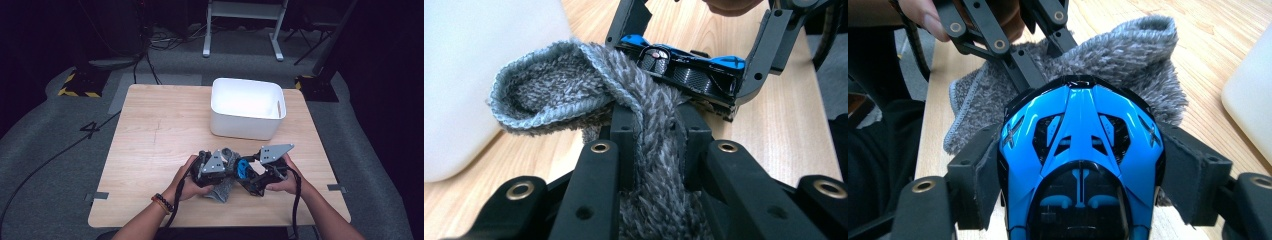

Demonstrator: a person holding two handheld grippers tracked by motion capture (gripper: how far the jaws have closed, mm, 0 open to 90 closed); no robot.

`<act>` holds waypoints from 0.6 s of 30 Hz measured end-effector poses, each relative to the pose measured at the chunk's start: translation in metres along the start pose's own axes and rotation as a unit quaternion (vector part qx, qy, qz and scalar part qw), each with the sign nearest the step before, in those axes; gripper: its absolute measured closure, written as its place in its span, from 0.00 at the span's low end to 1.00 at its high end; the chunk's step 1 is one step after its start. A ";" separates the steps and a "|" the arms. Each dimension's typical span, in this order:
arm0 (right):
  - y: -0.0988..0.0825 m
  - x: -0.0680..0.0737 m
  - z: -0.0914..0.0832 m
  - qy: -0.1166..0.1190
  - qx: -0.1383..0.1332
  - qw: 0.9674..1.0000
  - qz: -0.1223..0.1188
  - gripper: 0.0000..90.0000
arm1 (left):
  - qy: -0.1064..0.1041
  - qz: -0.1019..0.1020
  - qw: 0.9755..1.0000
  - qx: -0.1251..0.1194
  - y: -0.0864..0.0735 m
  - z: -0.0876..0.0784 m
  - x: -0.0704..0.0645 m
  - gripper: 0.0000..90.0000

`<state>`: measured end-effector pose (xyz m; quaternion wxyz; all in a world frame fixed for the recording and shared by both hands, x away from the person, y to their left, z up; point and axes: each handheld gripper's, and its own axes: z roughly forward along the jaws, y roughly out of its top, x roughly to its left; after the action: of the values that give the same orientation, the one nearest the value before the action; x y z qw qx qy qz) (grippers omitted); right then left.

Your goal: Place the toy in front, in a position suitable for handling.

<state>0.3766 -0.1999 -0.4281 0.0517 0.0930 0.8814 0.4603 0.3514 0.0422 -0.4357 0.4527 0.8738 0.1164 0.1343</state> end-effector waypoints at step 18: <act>0.002 -0.001 -0.009 -0.012 0.035 0.999 -0.003 0.28 | 0.000 0.016 1.000 -0.005 0.015 0.007 -0.005 0.84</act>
<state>0.3762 -0.2063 -0.4214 0.0598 0.0978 0.8965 0.4280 0.3502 0.0266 -0.4285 0.4552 0.8731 0.1015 0.1418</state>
